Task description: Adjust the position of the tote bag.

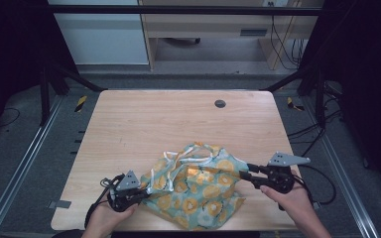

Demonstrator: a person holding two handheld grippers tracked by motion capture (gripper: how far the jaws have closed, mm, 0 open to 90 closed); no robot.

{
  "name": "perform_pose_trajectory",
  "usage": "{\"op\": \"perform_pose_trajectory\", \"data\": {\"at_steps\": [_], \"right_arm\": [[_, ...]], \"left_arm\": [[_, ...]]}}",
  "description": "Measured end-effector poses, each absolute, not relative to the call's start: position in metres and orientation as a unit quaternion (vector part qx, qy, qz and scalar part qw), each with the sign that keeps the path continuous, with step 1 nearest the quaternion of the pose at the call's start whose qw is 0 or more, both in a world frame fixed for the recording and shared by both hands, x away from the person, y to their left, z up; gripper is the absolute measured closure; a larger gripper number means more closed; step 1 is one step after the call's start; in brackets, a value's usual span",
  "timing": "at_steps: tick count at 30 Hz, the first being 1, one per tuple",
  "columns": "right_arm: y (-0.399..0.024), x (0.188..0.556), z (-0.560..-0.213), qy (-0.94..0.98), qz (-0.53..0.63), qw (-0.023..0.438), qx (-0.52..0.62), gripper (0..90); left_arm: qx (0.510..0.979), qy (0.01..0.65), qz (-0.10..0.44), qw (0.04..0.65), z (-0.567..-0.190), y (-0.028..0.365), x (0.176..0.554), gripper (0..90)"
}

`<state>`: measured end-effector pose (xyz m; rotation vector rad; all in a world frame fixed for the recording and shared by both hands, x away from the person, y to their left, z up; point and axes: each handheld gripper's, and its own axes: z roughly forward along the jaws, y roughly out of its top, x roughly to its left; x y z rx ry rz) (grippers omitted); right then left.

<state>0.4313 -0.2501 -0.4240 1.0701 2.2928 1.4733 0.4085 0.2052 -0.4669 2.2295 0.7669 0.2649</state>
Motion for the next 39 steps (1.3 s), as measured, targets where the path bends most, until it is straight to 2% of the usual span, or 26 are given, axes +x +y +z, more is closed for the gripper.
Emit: {"op": "perform_pose_trajectory", "data": {"at_steps": [5, 11, 17, 30, 33, 39], "right_arm": [[-0.246, 0.451, -0.395, 0.778, 0.504, 0.115, 0.358, 47.8], [-0.238, 0.468, -0.377, 0.78, 0.501, 0.121, 0.356, 47.3], [-0.198, 0.509, -0.369, 0.802, 0.468, 0.112, 0.353, 48.2], [-0.153, 0.564, -0.391, 0.84, 0.37, 0.094, 0.384, 45.3], [-0.148, 0.566, -0.401, 0.85, 0.344, 0.07, 0.393, 40.9], [-0.143, 0.556, -0.409, 0.859, 0.327, 0.055, 0.389, 36.4]], "left_arm": [[0.869, 0.297, 0.111, 0.38, -0.464, 0.207, 0.407, 89.9], [0.868, 0.296, 0.115, 0.382, -0.463, 0.207, 0.408, 90.0], [0.868, 0.293, 0.119, 0.383, -0.463, 0.205, 0.407, 90.0], [0.868, 0.289, 0.123, 0.386, -0.461, 0.206, 0.407, 90.0], [0.869, 0.287, 0.123, 0.384, -0.462, 0.206, 0.406, 90.0], [0.87, 0.285, 0.123, 0.382, -0.462, 0.204, 0.407, 90.0]]}}
